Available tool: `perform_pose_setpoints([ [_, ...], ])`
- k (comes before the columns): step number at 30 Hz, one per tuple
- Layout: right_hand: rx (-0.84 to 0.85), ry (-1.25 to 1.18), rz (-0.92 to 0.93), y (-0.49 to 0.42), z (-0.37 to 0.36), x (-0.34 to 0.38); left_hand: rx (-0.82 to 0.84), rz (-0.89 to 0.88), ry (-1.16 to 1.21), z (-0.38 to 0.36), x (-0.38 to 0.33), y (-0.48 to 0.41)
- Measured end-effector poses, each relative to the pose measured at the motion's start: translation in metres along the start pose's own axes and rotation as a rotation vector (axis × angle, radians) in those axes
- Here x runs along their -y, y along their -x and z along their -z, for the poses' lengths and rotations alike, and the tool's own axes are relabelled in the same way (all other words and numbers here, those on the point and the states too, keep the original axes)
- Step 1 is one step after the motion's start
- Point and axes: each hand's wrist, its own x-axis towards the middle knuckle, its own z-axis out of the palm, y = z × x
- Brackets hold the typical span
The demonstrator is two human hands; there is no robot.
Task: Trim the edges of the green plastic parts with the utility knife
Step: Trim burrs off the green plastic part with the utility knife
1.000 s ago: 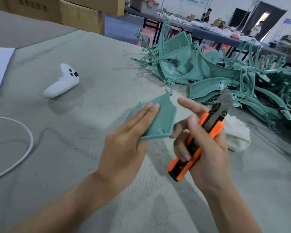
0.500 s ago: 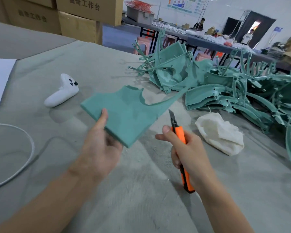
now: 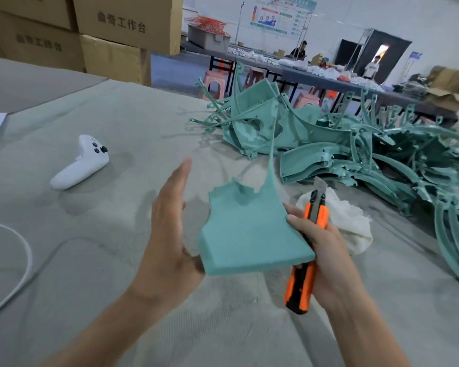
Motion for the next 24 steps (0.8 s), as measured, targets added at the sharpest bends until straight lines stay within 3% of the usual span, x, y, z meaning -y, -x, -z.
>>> perform_pose_setpoints([
  [3, 0.081, 0.019, -0.088, 0.002, 0.000, -0.001, 0.068, -0.247, -0.280, 0.004, -0.002, 0.000],
  [8, 0.172, -0.057, -0.114, 0.003, 0.001, 0.000, 0.240, -0.444, -0.303, 0.003, -0.004, 0.006],
  [11, 0.170, -0.116, -0.034, 0.003, -0.001, 0.001, 0.213, -0.393, -0.158, 0.004, -0.003, 0.011],
  [16, 0.033, 0.144, 0.284, 0.008, -0.009, -0.002, -0.107, -0.107, -0.177, -0.002, -0.013, 0.008],
  [20, -0.049, 0.440, 0.665, 0.019, -0.024, -0.011, -0.237, -0.064, -0.212, -0.006, -0.023, 0.001],
  [24, -0.016, 0.493, 0.850, 0.027, -0.035, -0.007, -0.305, -0.107, -0.274, -0.009, -0.044, -0.020],
])
